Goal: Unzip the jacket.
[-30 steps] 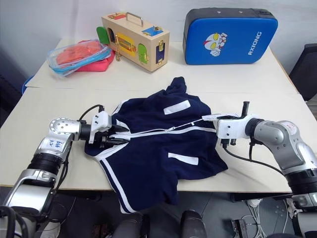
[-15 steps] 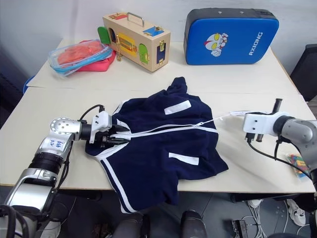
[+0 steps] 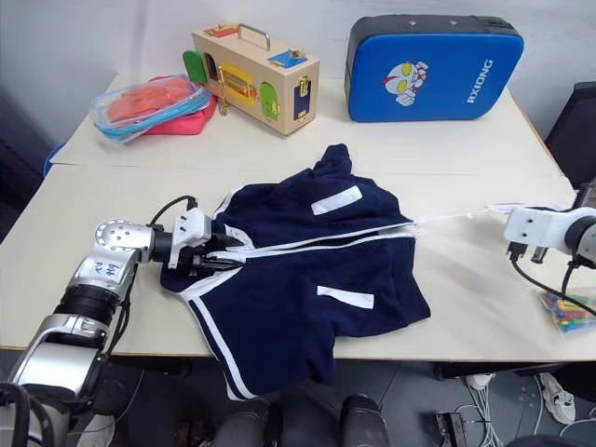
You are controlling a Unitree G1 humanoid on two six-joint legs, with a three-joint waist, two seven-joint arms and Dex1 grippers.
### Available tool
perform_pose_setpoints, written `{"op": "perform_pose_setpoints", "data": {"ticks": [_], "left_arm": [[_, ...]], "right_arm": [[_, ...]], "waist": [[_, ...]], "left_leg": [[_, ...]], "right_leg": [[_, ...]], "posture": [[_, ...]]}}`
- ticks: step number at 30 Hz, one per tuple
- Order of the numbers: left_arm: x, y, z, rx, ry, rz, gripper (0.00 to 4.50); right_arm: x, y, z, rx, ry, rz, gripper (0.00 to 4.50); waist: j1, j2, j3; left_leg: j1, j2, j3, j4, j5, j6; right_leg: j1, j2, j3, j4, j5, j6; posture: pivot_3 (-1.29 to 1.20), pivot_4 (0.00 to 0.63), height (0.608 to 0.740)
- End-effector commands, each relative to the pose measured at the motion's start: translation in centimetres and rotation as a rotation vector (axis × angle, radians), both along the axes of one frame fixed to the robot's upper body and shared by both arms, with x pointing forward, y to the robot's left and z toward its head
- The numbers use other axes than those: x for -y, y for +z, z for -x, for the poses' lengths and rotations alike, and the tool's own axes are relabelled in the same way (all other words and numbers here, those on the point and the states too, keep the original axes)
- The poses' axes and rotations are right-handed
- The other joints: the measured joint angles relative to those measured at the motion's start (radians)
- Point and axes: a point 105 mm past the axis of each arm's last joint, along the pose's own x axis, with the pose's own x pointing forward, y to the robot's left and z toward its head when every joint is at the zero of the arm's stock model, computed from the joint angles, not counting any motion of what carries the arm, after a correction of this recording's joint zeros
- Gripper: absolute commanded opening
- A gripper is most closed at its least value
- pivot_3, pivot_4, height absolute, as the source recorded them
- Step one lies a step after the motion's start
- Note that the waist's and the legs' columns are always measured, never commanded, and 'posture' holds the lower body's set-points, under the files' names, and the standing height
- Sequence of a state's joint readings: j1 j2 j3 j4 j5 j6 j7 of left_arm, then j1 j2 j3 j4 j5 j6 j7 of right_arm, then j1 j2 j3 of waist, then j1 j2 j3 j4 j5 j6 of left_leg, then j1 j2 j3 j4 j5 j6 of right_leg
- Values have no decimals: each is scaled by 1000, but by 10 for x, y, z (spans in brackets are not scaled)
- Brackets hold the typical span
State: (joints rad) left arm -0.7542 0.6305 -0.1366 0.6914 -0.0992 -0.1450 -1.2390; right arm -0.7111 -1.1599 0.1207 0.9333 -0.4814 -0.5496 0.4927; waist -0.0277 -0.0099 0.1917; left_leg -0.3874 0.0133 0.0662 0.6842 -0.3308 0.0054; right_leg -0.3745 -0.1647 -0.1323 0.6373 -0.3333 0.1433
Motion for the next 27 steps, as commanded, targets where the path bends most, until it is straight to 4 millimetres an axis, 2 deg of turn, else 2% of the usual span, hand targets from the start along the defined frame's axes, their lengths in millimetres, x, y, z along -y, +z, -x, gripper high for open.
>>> {"op": "perform_pose_setpoints", "data": {"ticks": [1,4,6,10,13,15,16,18,22,24,26,27], "left_arm": [[-8,-12,1,-40,30,-45,2309],[-8,-12,0,-38,30,-43,2309],[-6,-11,1,-36,28,-35,2309],[-5,0,-1,-39,48,35,2309],[-5,20,5,-41,37,97,2309],[-6,33,11,-51,32,130,2309],[-8,41,17,-52,25,138,2309],[-17,60,34,-77,5,150,2699],[-40,77,58,-106,30,95,3868],[-62,85,69,-112,86,58,4456],[-89,98,80,-110,167,17,4500],[-97,101,84,-110,190,7,4500]], "right_arm": [[25,23,8,57,-90,38,18],[23,24,4,67,-87,25,18],[13,25,-3,80,-51,-3,18],[-44,15,-14,37,175,-291,18],[-88,9,-7,-96,350,-459,18],[-105,7,1,-194,395,-542,18],[-110,5,4,-235,403,-567,187],[-115,5,11,-325,421,-586,620],[-101,12,19,-410,375,-573,2019],[-87,16,32,-494,345,-558,2672],[-74,26,51,-593,335,-611,3393],[-71,30,57,-619,343,-638,3704]], "waist": [[0,0,0],[0,0,0],[0,0,0],[-1,0,0],[-2,0,0],[-1,1,1],[0,1,1],[0,1,1],[5,2,1],[5,3,2],[4,4,3],[2,4,3]], "left_leg": [[0,0,0,0,0,0],[0,0,0,0,0,0],[0,0,0,0,0,0],[0,0,0,0,0,0],[0,1,-1,0,0,0],[-2,0,-2,0,0,0],[-2,0,-2,0,0,0],[-3,0,-3,0,0,0],[-3,1,-3,0,0,0],[-3,0,-3,0,0,0],[-3,0,-2,0,0,1],[-3,0,-2,-1,0,1]], "right_leg": [[0,0,0,0,0,0],[0,0,0,0,0,0],[0,0,0,0,0,0],[1,0,0,0,0,0],[1,1,-1,0,0,0],[-1,1,-1,0,0,0],[-1,1,-1,-1,0,0],[-1,0,-1,-1,0,0],[-1,0,-1,-2,0,0],[-1,0,-1,-2,0,0],[-1,0,-1,-3,0,0],[-1,0,-1,-4,0,0]], "posture": [[0,150,740],[0,150,740],[0,150,740],[0,150,740],[0,150,740],[0,150,740],[0,150,740],[0,150,740],[0,150,740],[0,150,740],[0,150,740],[0,150,740]]}}
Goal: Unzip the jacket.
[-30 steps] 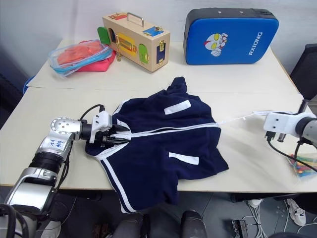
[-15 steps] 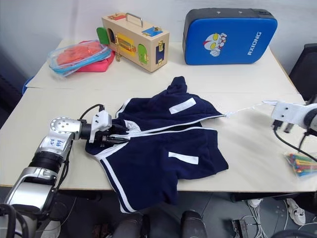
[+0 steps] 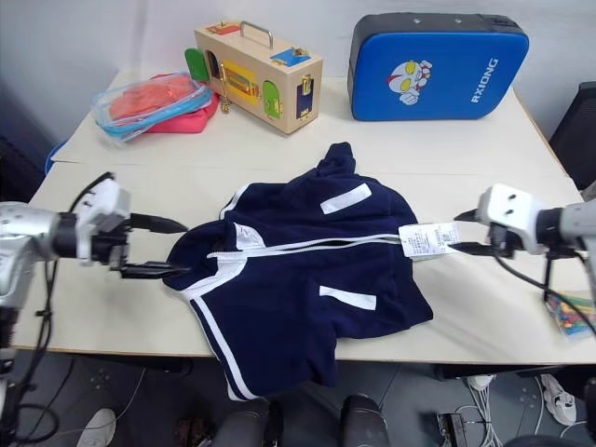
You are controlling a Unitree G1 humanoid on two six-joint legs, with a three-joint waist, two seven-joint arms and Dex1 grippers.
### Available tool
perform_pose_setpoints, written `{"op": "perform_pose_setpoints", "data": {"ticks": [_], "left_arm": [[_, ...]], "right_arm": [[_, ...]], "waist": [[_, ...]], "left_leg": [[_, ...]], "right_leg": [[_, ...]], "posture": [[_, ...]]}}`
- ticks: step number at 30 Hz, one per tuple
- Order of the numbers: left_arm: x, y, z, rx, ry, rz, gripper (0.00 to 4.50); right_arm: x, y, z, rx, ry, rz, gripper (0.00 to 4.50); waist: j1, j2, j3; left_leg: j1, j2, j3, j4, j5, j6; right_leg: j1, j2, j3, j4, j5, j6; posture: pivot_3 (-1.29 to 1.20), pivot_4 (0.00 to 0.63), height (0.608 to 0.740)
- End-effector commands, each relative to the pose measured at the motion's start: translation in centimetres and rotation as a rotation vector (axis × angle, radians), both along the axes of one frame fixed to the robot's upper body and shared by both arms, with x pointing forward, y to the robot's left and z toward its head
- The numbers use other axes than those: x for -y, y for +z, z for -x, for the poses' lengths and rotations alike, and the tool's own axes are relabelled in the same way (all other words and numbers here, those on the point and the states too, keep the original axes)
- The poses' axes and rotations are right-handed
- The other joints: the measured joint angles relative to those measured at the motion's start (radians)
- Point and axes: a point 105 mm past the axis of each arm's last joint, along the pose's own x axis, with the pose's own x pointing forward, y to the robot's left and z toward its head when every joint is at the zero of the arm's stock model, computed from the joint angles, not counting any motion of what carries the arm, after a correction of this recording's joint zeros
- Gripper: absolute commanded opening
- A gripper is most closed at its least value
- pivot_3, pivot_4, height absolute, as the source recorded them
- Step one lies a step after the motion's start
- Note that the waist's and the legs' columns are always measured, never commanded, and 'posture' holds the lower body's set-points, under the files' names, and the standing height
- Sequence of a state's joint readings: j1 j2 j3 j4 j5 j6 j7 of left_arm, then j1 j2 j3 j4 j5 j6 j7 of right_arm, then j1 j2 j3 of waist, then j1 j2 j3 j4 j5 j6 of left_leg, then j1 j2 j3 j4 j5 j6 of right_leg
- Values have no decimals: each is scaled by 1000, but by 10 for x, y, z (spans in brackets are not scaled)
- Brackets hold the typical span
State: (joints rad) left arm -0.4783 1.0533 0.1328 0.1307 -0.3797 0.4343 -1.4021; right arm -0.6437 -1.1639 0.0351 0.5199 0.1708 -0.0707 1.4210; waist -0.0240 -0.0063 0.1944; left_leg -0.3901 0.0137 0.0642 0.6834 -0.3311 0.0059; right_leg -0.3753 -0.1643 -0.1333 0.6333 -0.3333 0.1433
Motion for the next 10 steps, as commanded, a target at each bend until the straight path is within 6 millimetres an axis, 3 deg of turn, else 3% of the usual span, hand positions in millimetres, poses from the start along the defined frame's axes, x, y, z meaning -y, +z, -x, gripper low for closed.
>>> {"op": "perform_pose_setpoints", "data": {"ticks": [1,2,6,10], "left_arm": [[-34,30,16,57,85,-48,4500],[-42,32,20,61,102,-68,4500],[-79,38,32,94,212,-168,4500],[-81,41,32,138,208,-169,4500]], "right_arm": [[17,34,26,-76,-4,-118,4056],[18,39,29,-89,-18,-156,4448],[32,62,37,-89,-105,-272,4479],[33,65,39,-104,-118,-349,4479]], "waist": [[-2,0,0],[-4,0,0],[-5,3,2],[-5,4,3]], "left_leg": [[0,0,0,0,0,0],[0,0,0,-1,0,0],[2,0,2,-1,0,0],[2,1,3,-1,0,0]], "right_leg": [[0,0,0,0,0,0],[0,0,0,0,0,0],[0,0,1,0,0,0],[0,0,1,0,0,0]], "posture": [[0,150,740],[0,150,740],[0,150,740],[0,150,740]]}}
